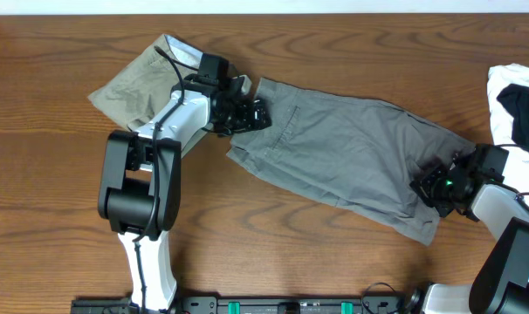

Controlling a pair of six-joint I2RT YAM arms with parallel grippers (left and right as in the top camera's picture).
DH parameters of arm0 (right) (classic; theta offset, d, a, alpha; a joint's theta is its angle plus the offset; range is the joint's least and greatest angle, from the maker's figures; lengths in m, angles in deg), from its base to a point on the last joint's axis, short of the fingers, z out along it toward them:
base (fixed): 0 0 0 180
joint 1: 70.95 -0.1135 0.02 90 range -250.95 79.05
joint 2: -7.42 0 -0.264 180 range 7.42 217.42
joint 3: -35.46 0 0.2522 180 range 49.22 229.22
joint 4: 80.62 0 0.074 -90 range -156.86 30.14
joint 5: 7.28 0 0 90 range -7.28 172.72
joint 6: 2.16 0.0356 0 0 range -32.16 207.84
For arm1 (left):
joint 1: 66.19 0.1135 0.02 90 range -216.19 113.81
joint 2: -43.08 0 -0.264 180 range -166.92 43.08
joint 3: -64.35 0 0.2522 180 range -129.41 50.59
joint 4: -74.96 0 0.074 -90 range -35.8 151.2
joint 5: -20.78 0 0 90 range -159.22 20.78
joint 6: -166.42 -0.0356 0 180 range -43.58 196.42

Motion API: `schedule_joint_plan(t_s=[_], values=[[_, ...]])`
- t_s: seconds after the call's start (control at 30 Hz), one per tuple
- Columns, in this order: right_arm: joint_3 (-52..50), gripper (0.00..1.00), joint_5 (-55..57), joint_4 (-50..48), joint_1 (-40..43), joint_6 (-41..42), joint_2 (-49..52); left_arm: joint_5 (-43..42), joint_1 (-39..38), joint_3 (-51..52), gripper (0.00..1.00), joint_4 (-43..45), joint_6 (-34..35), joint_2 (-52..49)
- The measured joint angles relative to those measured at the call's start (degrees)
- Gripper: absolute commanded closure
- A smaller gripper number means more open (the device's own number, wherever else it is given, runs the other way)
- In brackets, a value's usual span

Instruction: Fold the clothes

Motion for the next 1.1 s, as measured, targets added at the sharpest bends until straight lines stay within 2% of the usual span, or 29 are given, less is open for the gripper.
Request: schedule_joint_plan(t_s=[0.07,0.13,0.17,0.2,0.23,0.4,0.5,0.63,0.77,0.93,1.1], values=[[0.0,0.95,0.0,0.0,0.1,0.0,0.0,-3.1,-0.1,-0.1,0.26,0.6,0.0,-0.8],[0.0,0.94,0.1,0.1,0.2,0.0,0.0,-5.3,-0.3,-0.2,0.43,0.7,-0.1,-1.5],[0.0,0.94,0.1,0.1,0.2,0.0,0.0,-5.7,-0.5,-0.2,0.58,0.6,-0.4,-1.9],[0.0,0.94,0.2,0.1,0.2,0.0,0.0,-6.3,-0.7,-0.2,0.8,0.6,-0.6,-2.2],[0.0,0.94,0.2,0.1,0.2,0.0,0.0,-6.3,-0.9,-0.2,0.94,0.5,-1.0,-2.6],[0.2,0.95,0.0,0.2,0.3,-0.3,0.0,-7.5,-1.6,0.0,0.94,-1.4,-1.6,-3.9],[0.6,0.95,-0.2,1.1,0.5,-1.4,-0.2,-6.2,-0.9,0.0,0.94,-6.4,-2.1,-2.9],[1.2,0.94,1.0,7.1,0.5,-3.6,-1.9,0.8,-0.2,-1.4,0.94,-19.3,-5.4,2.0],[1.5,0.93,3.1,13.8,0.7,-5.5,-5.5,11.3,-0.8,-8.3,0.94,-28.6,-9.0,9.7],[2.4,0.92,4.7,17.3,0.9,-6.6,-11.2,19.9,-3.0,-18.5,0.94,-33.8,-12.0,19.3],[2.8,0.92,5.0,17.7,0.9,-7.0,-12.7,22.9,-10.8,-20.5,0.94,-34.4,-12.5,21.7]])
